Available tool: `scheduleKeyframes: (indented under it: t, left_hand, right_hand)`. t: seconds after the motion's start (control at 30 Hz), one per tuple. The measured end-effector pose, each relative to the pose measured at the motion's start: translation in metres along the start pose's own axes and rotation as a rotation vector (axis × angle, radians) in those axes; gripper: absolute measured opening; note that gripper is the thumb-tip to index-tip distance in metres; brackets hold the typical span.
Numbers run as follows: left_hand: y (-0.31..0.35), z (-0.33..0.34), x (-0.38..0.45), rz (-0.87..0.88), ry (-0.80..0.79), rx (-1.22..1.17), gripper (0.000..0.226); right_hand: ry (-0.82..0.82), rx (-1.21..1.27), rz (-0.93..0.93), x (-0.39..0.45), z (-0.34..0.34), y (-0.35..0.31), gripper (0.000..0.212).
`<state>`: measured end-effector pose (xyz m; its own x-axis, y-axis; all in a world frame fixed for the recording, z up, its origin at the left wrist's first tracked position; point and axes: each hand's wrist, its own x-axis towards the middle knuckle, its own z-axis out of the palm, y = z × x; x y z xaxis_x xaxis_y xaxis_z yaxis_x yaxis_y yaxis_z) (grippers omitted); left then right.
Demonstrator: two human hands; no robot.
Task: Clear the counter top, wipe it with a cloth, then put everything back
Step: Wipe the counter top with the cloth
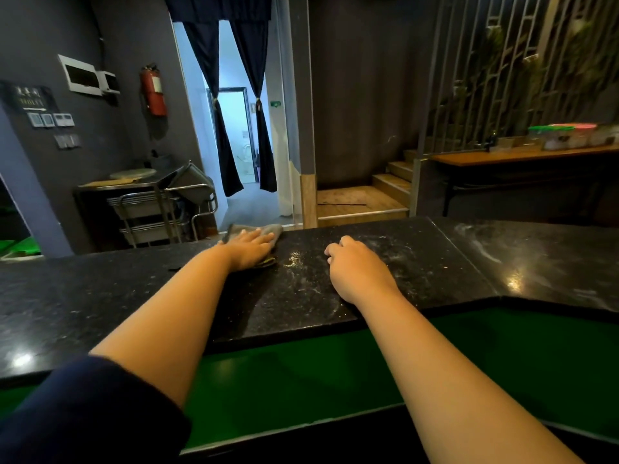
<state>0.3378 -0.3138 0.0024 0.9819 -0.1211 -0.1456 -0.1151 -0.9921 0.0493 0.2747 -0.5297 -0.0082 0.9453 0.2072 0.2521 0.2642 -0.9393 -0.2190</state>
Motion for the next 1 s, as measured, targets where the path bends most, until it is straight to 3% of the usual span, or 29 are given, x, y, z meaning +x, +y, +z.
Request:
scheduleKeyframes:
  t: [0.17, 0.43, 0.57, 0.63, 0.8, 0.87, 0.93, 1.0]
  left_hand:
    - [-0.016, -0.012, 0.026, -0.191, -0.039, -0.127, 0.058]
    - [0.057, -0.005, -0.026, 0.107, -0.048, -0.056, 0.049]
    - [0.044, 0.006, -0.063, 0.103, -0.01, -0.145, 0.045]
    - [0.026, 0.007, -0.066, 0.033, 0.032, -0.121, 0.049]
    - [-0.027, 0.021, 0.0, -0.061, -0.021, -0.156, 0.079]
    - [-0.029, 0.029, 0.025, -0.066, 0.007, -0.167, 0.08]
    - [0.007, 0.022, -0.007, -0.044, 0.023, -0.091, 0.088]
    - [0.052, 0.01, -0.057, -0.008, 0.008, -0.039, 0.076]
  right_hand:
    - [-0.025, -0.006, 0.02, 0.0, -0.004, -0.001, 0.044]
    - [-0.012, 0.037, 0.015, -0.002, -0.007, -0.001, 0.036]
    - [0.07, 0.172, -0.025, -0.014, -0.014, 0.005, 0.03]
    - [0.035, 0.144, -0.063, -0.027, -0.023, 0.014, 0.044]
    - [-0.247, -0.022, -0.116, -0.075, -0.032, 0.045, 0.118]
    - [-0.227, -0.125, -0.137, -0.077, -0.023, 0.047, 0.126]
    - [-0.195, -0.14, -0.133, -0.071, -0.018, 0.045, 0.125]
    - [-0.18, -0.135, -0.123, -0.068, -0.017, 0.044, 0.125]
